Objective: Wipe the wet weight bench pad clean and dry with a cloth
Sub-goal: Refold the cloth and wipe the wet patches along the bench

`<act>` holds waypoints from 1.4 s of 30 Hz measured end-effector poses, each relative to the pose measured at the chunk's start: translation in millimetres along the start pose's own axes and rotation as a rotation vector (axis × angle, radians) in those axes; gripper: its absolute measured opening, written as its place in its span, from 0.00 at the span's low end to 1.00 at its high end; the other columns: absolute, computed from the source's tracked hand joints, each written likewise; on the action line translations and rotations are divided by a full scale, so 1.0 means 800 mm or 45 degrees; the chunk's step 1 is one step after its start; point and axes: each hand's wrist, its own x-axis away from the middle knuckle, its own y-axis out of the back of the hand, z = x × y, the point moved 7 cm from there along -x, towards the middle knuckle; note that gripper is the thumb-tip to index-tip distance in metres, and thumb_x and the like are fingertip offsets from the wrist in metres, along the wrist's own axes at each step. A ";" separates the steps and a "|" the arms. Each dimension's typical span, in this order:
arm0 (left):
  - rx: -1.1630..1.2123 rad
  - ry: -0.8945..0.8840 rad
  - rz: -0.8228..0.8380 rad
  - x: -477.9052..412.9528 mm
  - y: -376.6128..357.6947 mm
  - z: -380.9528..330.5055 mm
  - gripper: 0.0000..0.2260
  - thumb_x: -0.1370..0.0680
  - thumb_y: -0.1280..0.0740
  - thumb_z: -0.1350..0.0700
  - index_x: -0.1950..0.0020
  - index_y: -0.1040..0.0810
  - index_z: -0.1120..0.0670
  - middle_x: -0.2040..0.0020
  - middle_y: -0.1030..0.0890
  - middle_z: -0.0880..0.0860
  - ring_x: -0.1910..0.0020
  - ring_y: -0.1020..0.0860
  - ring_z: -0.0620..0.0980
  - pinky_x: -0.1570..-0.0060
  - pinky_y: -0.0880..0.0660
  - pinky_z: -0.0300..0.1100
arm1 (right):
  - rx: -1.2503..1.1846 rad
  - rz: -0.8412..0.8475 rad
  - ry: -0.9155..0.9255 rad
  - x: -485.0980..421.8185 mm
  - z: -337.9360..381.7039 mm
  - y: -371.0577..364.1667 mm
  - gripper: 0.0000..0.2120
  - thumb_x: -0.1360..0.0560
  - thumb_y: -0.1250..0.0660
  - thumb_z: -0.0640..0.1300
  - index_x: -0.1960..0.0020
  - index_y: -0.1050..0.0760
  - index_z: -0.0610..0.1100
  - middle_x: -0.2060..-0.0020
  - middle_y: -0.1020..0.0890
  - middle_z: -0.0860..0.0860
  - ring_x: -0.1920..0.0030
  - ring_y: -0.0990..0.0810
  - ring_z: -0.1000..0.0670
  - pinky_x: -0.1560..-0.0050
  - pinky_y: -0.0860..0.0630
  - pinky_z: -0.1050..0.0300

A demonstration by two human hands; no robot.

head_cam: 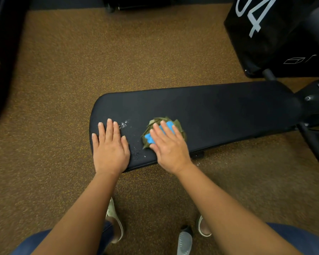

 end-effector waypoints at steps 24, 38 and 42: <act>-0.018 0.002 0.018 0.000 -0.003 0.002 0.25 0.17 0.53 0.48 0.22 0.46 0.57 0.21 0.48 0.54 0.22 0.54 0.56 0.25 0.53 0.56 | -0.005 -0.180 -0.092 0.013 -0.023 0.008 0.18 0.20 0.43 0.50 0.37 0.23 0.42 0.36 0.23 0.47 0.32 0.29 0.43 0.34 0.33 0.41; -0.020 -0.003 0.004 -0.001 -0.001 0.003 0.27 0.19 0.56 0.46 0.22 0.45 0.57 0.21 0.47 0.55 0.22 0.53 0.56 0.26 0.53 0.56 | -0.065 -0.012 0.142 0.019 0.010 0.003 0.19 0.20 0.44 0.50 0.34 0.25 0.44 0.33 0.25 0.49 0.30 0.32 0.45 0.31 0.36 0.43; -0.019 -0.007 0.019 -0.001 -0.001 0.002 0.28 0.20 0.57 0.46 0.22 0.45 0.57 0.21 0.47 0.54 0.22 0.53 0.56 0.26 0.52 0.56 | -0.139 0.052 0.357 0.012 -0.015 0.011 0.18 0.20 0.44 0.50 0.35 0.25 0.47 0.34 0.25 0.51 0.29 0.32 0.47 0.29 0.37 0.47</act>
